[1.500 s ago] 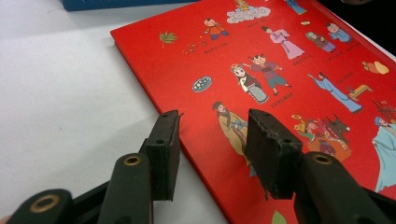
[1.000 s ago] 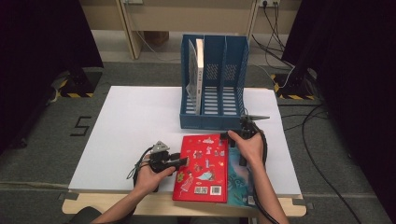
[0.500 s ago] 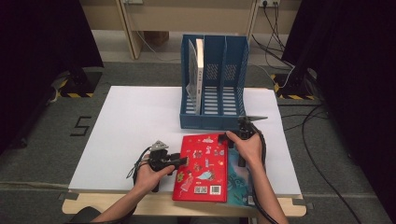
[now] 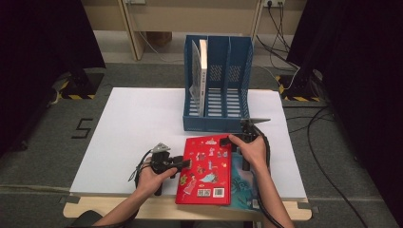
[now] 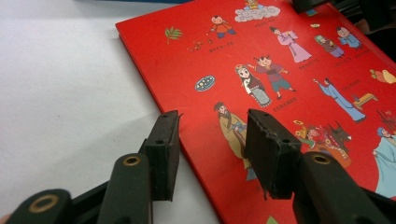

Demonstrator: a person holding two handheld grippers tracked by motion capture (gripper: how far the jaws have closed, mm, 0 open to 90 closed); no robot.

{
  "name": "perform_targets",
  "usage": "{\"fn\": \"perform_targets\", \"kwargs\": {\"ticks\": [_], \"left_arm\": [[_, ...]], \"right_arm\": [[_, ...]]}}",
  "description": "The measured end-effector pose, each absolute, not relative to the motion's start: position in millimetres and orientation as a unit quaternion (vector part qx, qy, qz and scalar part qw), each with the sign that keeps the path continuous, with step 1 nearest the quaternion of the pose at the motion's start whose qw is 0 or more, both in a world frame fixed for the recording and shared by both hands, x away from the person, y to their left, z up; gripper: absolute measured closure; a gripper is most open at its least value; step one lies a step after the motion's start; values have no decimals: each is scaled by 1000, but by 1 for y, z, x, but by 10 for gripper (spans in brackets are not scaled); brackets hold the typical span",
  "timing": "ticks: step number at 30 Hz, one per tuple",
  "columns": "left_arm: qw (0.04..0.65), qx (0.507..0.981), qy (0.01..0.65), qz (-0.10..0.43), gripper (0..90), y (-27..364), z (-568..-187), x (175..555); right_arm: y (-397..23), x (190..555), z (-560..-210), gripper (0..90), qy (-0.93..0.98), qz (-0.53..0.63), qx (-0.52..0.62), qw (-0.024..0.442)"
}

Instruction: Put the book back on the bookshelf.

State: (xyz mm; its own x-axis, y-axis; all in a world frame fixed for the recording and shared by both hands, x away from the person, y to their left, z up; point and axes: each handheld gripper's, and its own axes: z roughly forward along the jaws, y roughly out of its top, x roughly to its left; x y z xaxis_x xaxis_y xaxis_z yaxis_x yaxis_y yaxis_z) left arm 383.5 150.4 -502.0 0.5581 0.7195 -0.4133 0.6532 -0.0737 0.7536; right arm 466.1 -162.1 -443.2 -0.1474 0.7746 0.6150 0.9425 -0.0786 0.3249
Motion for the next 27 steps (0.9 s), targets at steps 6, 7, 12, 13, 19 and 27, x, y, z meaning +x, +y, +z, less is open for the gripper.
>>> {"fn": "perform_targets", "kwargs": {"ticks": [6,7,12,13,19,27], "left_arm": [[494,731,470,34,542,151,-502,383],[494,730,470,34,542,151,-502,383],[494,730,471,32,542,151,-502,384],[494,730,471,32,542,151,-502,384],[497,727,472,31,542,151,-503,384],[498,727,473,31,541,153,-503,384]], "right_arm": [[-162,466,-444,596,-666,-357,-643,123],[-162,466,-444,599,-663,-361,-644,124],[-162,466,-443,600,-664,-358,-644,127],[-162,466,-443,600,-666,-356,-643,128],[-160,466,-444,600,-661,-357,-644,145],[-161,468,-446,628,-659,-368,-637,154]]}}
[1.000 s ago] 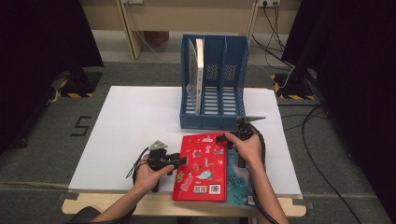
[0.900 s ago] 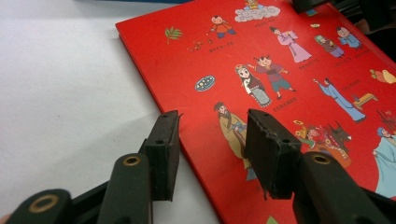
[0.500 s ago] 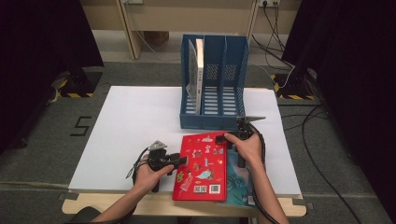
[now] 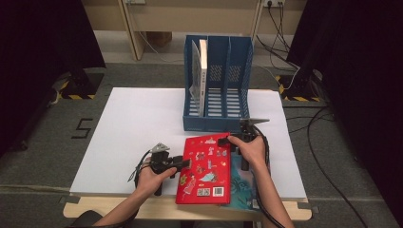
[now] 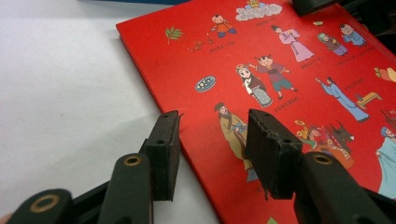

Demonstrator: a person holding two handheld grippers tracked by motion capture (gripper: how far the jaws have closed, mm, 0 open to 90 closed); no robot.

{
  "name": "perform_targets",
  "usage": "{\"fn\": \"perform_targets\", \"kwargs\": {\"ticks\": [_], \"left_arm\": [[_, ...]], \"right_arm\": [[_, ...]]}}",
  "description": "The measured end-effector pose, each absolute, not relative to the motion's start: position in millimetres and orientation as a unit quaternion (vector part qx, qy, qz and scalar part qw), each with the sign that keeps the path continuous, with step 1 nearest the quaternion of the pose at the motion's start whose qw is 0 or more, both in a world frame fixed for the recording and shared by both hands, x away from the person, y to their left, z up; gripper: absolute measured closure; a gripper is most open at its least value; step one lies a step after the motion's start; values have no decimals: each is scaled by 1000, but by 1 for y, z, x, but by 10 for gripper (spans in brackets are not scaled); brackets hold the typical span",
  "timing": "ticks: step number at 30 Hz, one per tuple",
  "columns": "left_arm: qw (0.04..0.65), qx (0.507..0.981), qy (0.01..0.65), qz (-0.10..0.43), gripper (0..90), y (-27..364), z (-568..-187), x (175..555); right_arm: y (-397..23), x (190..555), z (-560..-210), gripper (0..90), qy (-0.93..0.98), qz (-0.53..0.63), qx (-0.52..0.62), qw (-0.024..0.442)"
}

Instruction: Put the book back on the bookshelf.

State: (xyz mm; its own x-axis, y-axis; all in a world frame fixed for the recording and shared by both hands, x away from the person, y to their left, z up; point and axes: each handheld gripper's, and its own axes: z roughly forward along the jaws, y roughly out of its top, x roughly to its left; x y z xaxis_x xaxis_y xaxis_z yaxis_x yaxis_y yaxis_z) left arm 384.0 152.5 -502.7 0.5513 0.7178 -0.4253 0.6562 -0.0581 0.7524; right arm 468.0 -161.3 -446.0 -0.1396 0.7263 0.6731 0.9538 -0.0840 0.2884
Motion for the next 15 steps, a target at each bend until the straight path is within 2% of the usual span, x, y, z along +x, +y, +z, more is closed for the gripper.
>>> {"fn": "perform_targets", "kwargs": {"ticks": [10,15], "left_arm": [[516,717,468,19,549,156,-502,385],[518,716,467,18,536,156,-501,385]], "right_arm": [[-163,469,-436,754,-638,-405,-626,194],[-161,470,-433,767,-634,-410,-625,201]]}}
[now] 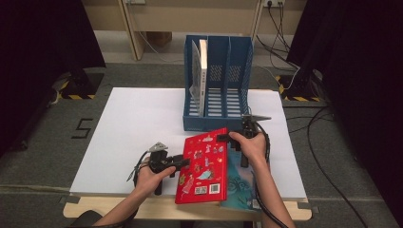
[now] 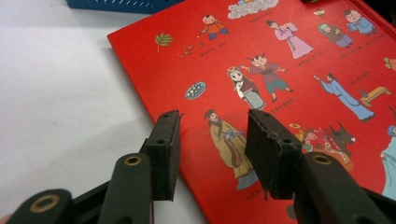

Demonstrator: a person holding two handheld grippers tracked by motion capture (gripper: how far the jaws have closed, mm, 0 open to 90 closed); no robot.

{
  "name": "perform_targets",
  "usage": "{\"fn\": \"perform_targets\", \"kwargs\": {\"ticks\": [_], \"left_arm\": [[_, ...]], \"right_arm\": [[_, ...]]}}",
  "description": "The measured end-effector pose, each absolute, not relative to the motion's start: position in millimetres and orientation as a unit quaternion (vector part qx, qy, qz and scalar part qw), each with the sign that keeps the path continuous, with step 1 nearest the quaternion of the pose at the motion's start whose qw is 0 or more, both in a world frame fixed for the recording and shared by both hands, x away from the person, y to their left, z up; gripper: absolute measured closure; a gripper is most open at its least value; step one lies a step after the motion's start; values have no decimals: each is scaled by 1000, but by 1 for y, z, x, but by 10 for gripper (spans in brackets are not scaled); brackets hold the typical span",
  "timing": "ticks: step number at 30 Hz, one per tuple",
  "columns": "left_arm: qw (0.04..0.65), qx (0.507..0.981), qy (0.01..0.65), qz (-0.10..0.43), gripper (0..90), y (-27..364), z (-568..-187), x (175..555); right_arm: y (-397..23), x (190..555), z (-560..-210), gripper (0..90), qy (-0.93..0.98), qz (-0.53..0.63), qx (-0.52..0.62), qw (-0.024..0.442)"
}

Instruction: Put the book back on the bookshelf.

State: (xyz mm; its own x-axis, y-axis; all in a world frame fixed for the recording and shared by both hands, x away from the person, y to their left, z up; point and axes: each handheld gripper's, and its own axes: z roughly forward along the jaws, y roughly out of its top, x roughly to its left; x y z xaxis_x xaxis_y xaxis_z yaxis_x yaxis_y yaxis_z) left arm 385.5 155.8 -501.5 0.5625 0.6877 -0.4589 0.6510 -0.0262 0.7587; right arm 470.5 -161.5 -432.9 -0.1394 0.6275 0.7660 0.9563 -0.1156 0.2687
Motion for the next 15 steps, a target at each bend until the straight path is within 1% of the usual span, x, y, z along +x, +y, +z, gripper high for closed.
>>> {"fn": "perform_targets", "kwargs": {"ticks": [10,15], "left_arm": [[515,716,472,7,531,157,-502,386],[516,716,470,8,538,157,-502,386]], "right_arm": [[-162,472,-432,745,-648,-399,-616,204],[-158,473,-432,739,-665,-378,-604,224]]}}
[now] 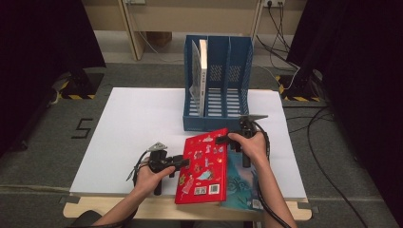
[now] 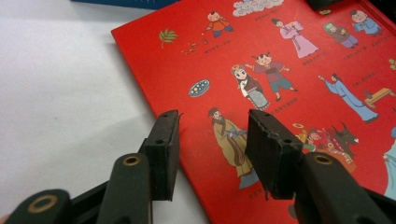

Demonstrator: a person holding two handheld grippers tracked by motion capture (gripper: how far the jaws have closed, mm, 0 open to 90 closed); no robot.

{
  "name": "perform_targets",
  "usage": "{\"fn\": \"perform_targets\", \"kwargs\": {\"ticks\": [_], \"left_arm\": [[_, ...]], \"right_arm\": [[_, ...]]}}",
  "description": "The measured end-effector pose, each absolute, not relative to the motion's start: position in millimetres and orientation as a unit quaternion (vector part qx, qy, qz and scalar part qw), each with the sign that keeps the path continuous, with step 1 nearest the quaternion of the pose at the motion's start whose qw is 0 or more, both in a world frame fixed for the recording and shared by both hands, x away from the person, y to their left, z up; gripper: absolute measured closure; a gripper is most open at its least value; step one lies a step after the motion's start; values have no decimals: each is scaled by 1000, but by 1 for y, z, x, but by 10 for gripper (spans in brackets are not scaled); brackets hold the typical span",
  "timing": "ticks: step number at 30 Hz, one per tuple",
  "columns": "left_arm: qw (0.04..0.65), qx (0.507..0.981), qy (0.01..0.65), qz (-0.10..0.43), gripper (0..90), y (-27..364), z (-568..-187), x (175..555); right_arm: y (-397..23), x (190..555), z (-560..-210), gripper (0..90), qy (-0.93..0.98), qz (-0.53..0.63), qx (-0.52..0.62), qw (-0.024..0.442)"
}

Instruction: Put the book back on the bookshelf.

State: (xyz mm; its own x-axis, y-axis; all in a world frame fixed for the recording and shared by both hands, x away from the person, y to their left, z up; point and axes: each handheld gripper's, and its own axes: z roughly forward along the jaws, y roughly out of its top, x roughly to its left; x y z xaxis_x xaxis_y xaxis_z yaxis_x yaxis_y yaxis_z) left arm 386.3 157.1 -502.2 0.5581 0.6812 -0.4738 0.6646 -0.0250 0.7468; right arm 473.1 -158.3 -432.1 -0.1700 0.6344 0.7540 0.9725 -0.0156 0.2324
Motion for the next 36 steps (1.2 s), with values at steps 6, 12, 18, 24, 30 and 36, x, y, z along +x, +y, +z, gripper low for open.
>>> {"fn": "perform_targets", "kwargs": {"ticks": [6,12,18,24,30,36], "left_arm": [[515,717,468,10,540,157,-502,386],[515,717,469,9,540,157,-502,386],[520,715,468,7,511,160,-504,387],[533,705,468,13,458,165,-502,386],[539,698,470,30,425,170,-499,387],[544,694,470,37,419,174,-497,387]], "right_arm": [[-159,474,-433,741,-660,-379,-607,230],[-159,474,-433,752,-658,-377,-609,235],[-159,473,-432,768,-648,-385,-612,240],[-161,470,-427,786,-646,-396,-603,249],[-163,466,-417,801,-644,-413,-593,251],[-168,463,-408,803,-645,-420,-591,241]]}}
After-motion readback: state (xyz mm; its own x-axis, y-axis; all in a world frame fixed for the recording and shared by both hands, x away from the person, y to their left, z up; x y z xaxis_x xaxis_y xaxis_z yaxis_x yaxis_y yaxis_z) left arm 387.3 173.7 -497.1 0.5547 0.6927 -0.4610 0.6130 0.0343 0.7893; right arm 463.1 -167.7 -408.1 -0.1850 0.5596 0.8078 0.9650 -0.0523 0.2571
